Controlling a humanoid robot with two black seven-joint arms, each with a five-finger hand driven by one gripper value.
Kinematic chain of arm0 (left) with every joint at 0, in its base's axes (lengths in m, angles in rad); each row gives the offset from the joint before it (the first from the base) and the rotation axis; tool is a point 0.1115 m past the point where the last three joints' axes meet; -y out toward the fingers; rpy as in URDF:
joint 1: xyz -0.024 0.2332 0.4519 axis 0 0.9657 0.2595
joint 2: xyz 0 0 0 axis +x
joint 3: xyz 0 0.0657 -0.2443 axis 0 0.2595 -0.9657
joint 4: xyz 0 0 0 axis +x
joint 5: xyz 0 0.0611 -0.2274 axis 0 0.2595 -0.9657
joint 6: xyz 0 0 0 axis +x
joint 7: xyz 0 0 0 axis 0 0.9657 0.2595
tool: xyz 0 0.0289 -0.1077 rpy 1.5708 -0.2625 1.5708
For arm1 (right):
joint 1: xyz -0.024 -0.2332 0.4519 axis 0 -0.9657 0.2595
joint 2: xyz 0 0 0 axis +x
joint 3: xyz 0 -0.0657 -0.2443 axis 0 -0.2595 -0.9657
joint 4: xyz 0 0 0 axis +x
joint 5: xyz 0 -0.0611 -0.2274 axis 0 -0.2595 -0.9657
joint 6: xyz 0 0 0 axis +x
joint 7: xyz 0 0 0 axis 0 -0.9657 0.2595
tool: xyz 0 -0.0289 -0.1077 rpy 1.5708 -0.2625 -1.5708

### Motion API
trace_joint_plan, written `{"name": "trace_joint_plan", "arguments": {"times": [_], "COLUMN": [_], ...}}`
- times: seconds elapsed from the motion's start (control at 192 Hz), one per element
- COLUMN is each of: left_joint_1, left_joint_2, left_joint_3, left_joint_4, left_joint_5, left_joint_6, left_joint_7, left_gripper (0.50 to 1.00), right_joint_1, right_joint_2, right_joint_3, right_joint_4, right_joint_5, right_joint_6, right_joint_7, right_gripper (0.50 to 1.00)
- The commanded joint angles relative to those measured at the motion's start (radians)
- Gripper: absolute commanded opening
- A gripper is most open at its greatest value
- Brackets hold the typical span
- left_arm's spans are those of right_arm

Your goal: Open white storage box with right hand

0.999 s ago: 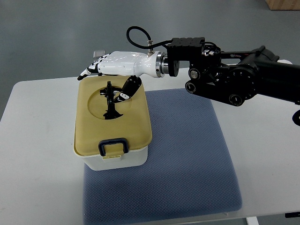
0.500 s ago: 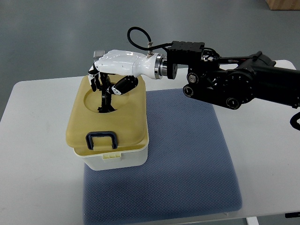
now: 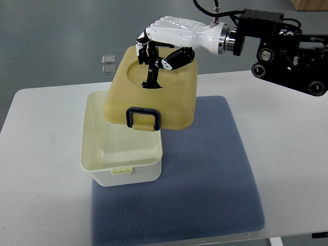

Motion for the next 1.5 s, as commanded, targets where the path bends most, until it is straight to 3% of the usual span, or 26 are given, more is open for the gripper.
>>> {"name": "trace_joint_plan", "arguments": {"times": [0.0, 0.245, 0.432, 0.89, 1.301, 1.311, 1.317, 1.322, 1.327, 1.332, 1.337, 1.343, 1.348, 1.353, 1.358, 1.369, 1.493], "left_joint_1": [0.001, 0.001, 0.001, 0.001, 0.001, 0.001, 0.001, 0.001, 0.001, 0.001, 0.001, 0.001, 0.001, 0.001, 0.001, 0.001, 0.001], "left_joint_2": [0.000, 0.000, 0.000, 0.000, 0.000, 0.000, 0.000, 0.000, 0.000, 0.000, 0.000, 0.000, 0.000, 0.000, 0.000, 0.000, 0.000], "left_joint_3": [0.002, 0.003, 0.003, 0.006, 0.008, 0.008, 0.008, 0.008, 0.008, 0.008, 0.008, 0.008, 0.008, 0.008, 0.008, 0.008, 0.008], "left_joint_4": [-0.006, -0.006, -0.006, 0.006, 0.006, 0.006, 0.006, 0.006, 0.006, 0.006, 0.008, 0.008, 0.008, 0.008, 0.008, 0.008, 0.008], "left_joint_5": [0.000, 0.000, 0.000, 0.000, 0.000, 0.000, 0.000, 0.000, 0.000, 0.000, 0.000, 0.000, 0.000, 0.000, 0.000, 0.000, 0.000], "left_joint_6": [0.000, 0.000, 0.000, 0.000, 0.000, 0.000, 0.000, 0.000, 0.000, 0.000, 0.000, 0.000, 0.000, 0.000, 0.000, 0.000, 0.000], "left_joint_7": [0.000, 0.000, 0.000, 0.000, 0.000, 0.000, 0.000, 0.000, 0.000, 0.000, 0.000, 0.000, 0.000, 0.000, 0.000, 0.000, 0.000], "left_gripper": [1.000, 1.000, 1.000, 1.000, 1.000, 1.000, 1.000, 1.000, 1.000, 1.000, 1.000, 1.000, 1.000, 1.000, 1.000, 1.000, 1.000], "right_joint_1": [-0.010, -0.086, -0.206, -0.445, -0.541, -0.544, -0.545, -0.545, -0.548, -0.548, -0.551, -0.551, -0.553, -0.553, -0.556, -0.559, -0.585], "right_joint_2": [-0.086, -0.266, -0.319, -0.221, -0.146, -0.144, -0.143, -0.143, -0.141, -0.141, -0.140, -0.140, -0.138, -0.138, -0.137, -0.137, -0.135], "right_joint_3": [-0.001, -0.003, -0.003, -0.015, -0.015, -0.015, -0.015, -0.015, -0.015, -0.015, -0.014, -0.014, -0.015, -0.015, -0.015, -0.015, -0.017], "right_joint_4": [0.028, 0.029, 0.025, 0.005, 0.001, 0.000, 0.000, 0.000, 0.000, 0.000, 0.000, 0.000, 0.000, 0.000, 0.000, 0.000, 0.001], "right_joint_5": [0.000, -0.001, -0.010, -0.033, -0.033, -0.033, -0.032, -0.032, -0.032, -0.032, -0.032, -0.032, -0.032, -0.032, -0.032, -0.032, -0.032], "right_joint_6": [-0.001, -0.002, -0.013, -0.182, -0.245, -0.245, -0.245, -0.245, -0.245, -0.245, -0.245, -0.245, -0.245, -0.245, -0.245, -0.245, -0.240], "right_joint_7": [0.015, 0.087, 0.098, 0.101, 0.101, 0.101, 0.101, 0.101, 0.101, 0.101, 0.101, 0.101, 0.102, 0.102, 0.102, 0.102, 0.102], "right_gripper": [0.500, 0.500, 0.500, 0.500, 0.500, 0.527, 0.604, 0.605, 0.680, 0.680, 0.757, 0.758, 0.815, 0.815, 0.860, 0.884, 0.928]}}
